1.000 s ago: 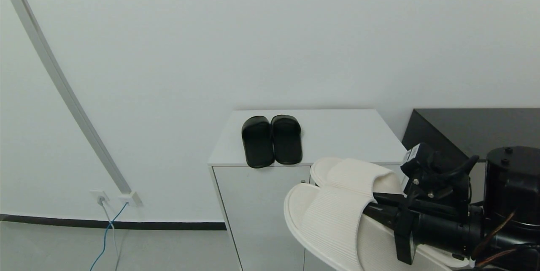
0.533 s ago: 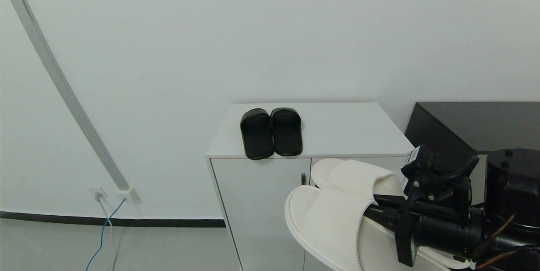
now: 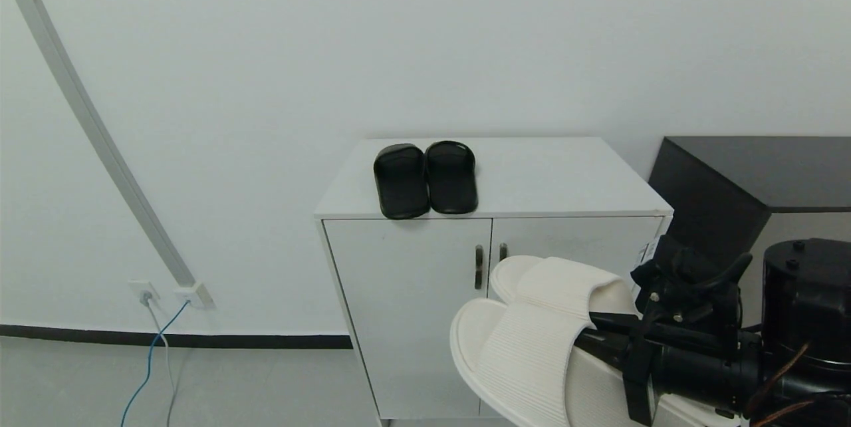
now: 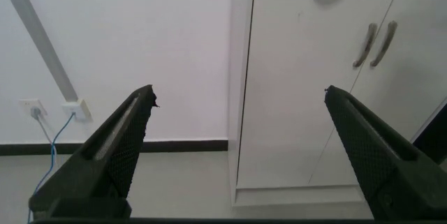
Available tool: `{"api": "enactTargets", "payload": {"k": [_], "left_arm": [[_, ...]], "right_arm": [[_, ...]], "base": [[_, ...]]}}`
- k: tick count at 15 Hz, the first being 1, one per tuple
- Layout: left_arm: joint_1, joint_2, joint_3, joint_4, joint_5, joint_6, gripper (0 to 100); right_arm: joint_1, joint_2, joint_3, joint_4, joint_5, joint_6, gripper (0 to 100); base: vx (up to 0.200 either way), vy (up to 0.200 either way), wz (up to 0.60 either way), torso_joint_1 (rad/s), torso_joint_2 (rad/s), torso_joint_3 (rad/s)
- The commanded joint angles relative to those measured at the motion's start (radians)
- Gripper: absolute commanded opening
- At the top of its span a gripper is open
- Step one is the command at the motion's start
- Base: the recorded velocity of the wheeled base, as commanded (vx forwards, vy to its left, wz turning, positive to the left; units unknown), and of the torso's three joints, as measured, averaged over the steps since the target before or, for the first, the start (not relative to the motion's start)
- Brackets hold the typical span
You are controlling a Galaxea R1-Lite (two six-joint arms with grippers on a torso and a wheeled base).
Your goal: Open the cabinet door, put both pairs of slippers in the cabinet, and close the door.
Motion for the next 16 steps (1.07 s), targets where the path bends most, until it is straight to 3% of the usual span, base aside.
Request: {"api": "enactTargets", "payload": {"k": [1,16], "left_arm": [[0.000,0.002,0.000,0.000,0.000,0.000,100],[0.000,0.000,0.000,-0.002,0.000,0.000,100]], "right_arm": [[0.000,0.005,0.002,0.000,0.001,-0.001,0],[0.005,0.012,0.017,0.000,0.001,-0.013,0]], "base": [[0.000,0.000,0.00,-0.217,0.54,0.339],[0.000,0.000,0.00,-0.168,0.50,0.330]]}}
